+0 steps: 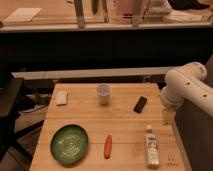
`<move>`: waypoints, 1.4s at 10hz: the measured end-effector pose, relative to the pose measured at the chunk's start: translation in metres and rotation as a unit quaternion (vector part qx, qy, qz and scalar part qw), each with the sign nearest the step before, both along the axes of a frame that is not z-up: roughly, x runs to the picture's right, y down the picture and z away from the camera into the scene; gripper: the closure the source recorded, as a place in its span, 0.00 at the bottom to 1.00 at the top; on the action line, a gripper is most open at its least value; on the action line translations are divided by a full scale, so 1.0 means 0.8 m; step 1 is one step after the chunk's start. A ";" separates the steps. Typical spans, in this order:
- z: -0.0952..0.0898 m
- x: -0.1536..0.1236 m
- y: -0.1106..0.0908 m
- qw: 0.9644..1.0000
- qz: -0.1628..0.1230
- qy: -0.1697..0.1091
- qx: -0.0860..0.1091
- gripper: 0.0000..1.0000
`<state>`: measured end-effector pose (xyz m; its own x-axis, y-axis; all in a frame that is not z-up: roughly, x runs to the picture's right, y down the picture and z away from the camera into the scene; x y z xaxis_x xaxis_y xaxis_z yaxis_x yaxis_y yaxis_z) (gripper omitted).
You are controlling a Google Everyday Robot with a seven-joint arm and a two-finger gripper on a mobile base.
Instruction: Push the ceramic bowl across the table
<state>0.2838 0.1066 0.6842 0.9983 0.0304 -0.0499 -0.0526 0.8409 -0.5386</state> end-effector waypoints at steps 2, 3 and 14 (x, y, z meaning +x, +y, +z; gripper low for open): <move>0.000 0.000 0.000 1.000 0.000 0.000 0.000 0.20; 0.000 0.000 0.000 1.000 0.000 0.000 0.000 0.20; -0.003 -0.124 0.003 0.996 -0.089 -0.025 0.005 0.20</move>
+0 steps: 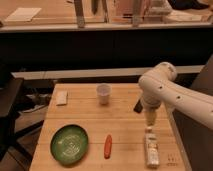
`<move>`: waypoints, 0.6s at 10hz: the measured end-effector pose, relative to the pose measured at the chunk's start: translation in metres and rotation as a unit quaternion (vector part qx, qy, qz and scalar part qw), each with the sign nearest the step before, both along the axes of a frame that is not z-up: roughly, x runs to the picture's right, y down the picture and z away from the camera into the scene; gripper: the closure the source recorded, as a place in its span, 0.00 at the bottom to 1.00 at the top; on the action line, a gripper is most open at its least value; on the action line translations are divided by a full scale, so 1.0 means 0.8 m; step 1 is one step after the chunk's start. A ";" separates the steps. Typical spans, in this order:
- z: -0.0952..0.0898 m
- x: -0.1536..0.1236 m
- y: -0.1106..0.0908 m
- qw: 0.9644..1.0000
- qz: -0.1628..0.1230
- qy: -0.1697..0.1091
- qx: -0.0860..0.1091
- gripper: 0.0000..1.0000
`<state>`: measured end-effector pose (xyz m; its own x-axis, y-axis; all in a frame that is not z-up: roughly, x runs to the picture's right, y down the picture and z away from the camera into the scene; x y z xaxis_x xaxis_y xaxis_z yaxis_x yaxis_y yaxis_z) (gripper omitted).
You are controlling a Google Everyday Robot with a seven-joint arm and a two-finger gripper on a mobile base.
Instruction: Push the ceramic bowl across the table
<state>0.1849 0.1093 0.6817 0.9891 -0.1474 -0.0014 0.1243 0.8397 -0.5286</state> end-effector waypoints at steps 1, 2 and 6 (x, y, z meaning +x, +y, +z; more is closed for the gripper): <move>0.001 -0.016 0.001 1.000 -0.009 -0.005 0.000 0.20; 0.001 -0.036 0.002 1.000 -0.019 -0.011 0.000 0.20; 0.003 -0.094 0.009 0.997 -0.063 -0.035 -0.003 0.20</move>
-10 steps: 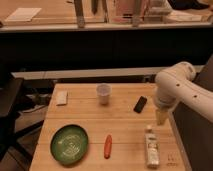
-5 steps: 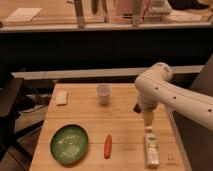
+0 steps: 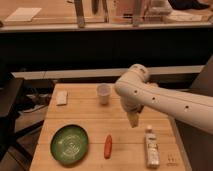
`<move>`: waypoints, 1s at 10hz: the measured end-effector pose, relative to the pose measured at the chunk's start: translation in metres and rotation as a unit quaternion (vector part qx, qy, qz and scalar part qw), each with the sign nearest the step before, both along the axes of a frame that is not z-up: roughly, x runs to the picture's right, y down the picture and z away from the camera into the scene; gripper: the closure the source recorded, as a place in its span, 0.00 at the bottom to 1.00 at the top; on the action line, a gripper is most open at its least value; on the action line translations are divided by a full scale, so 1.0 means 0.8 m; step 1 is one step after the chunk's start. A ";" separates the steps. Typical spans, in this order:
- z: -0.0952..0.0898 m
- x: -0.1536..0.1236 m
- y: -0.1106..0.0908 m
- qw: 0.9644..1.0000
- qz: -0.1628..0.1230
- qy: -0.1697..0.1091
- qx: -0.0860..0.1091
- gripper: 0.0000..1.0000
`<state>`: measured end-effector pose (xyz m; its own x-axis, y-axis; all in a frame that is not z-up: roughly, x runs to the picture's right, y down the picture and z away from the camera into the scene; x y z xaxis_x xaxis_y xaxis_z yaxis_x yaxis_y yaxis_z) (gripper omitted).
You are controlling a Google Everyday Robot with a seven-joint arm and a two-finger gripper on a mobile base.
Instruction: Push the ceramic bowl across the table
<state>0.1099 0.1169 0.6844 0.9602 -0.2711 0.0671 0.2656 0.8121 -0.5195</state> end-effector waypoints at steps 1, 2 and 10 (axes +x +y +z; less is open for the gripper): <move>0.002 -0.007 0.006 1.000 -0.008 -0.004 -0.003 0.20; 0.004 -0.018 0.010 1.000 -0.014 -0.008 -0.005 0.20; 0.025 -0.094 0.043 0.996 -0.077 -0.045 -0.012 0.20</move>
